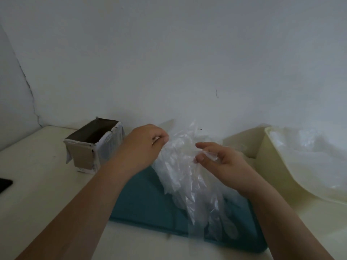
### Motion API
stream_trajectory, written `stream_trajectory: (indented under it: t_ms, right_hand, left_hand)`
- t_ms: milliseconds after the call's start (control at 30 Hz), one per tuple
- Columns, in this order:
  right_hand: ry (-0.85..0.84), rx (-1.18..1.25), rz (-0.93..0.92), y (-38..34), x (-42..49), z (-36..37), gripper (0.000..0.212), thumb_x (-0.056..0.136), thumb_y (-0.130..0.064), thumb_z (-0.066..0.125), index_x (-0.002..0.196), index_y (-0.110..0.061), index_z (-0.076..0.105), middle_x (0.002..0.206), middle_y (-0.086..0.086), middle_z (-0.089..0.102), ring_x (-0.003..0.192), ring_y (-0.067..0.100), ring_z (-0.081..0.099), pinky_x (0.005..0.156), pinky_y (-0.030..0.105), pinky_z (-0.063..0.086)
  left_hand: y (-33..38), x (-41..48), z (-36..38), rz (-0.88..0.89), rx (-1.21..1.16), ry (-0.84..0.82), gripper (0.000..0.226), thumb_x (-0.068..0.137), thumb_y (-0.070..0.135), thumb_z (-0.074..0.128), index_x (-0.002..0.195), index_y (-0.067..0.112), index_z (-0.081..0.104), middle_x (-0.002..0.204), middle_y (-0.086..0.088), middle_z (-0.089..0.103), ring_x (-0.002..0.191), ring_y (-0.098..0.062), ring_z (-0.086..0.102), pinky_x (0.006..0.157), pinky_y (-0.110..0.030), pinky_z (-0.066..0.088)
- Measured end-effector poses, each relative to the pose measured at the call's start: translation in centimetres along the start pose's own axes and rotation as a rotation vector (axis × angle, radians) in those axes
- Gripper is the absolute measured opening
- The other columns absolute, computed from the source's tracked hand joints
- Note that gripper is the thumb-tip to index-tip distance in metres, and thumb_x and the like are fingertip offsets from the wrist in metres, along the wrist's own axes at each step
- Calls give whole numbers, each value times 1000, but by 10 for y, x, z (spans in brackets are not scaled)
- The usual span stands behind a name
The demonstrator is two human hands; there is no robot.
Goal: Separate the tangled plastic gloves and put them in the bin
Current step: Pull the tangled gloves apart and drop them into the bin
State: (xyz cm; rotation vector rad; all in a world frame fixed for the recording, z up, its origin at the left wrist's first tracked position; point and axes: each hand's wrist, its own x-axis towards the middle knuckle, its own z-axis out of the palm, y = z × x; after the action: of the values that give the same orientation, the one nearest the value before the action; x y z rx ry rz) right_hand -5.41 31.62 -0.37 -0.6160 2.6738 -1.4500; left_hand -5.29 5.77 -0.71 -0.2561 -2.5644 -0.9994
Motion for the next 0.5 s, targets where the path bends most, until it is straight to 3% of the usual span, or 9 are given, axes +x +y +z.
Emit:
stream_trajectory:
  t_ms: [67,133,200,300,400,467,500]
  right_hand:
    - [3,-9,-18,-1,-1,2,17,97,-42,66,89,-38,80,148,-26,51,134,1,50,103,22,36]
    - [11,13,-42,-3,-1,2,16,97,-41,66,89,-38,80,158,-24,39,142,-2,40,107,24,32]
    - [46,19,-78,-5,-2,1,15,95,-43,66,90,-40,79,163,-26,28,146,-3,33,110,28,31]
    - [85,14,-168,-8,-4,-3,17,90,-50,65,93,-40,79,166,-27,19,153,-4,18,121,37,22]
    - [75,3,-277,-15,-6,-10,18,91,-47,67,91,-36,81,162,-22,36,154,-4,14,125,42,17]
    - [65,45,-376,-18,-6,-14,14,95,-35,72,91,-26,82,141,-11,61,148,12,37,120,48,32]
    - [56,80,-410,-18,-7,-16,15,94,-32,72,91,-20,82,125,-5,69,135,19,53,112,50,41]
  left_hand:
    - [4,-1,-2,69,44,78,21,106,28,59,115,25,77,119,17,67,114,-8,61,102,-28,46]
    - [11,-1,-6,113,-11,147,23,106,28,59,119,24,77,123,16,70,116,-6,61,105,-27,46]
    - [22,-4,-8,82,-179,144,16,103,26,65,108,26,80,110,17,76,107,-4,68,101,-30,54]
    - [34,-6,-10,-62,-543,39,9,98,18,72,95,15,79,99,-1,80,99,-25,75,97,-46,60]
    - [38,-9,-8,-125,-840,-86,11,92,10,72,87,1,70,99,-24,74,104,-39,72,96,-50,55]
    - [44,-10,-7,-182,-1040,-185,7,89,6,69,82,7,68,97,-26,68,103,-43,72,87,-44,60]
    - [46,-11,-4,-206,-1109,-203,9,89,5,69,80,9,68,96,-25,67,99,-41,73,79,-39,61]
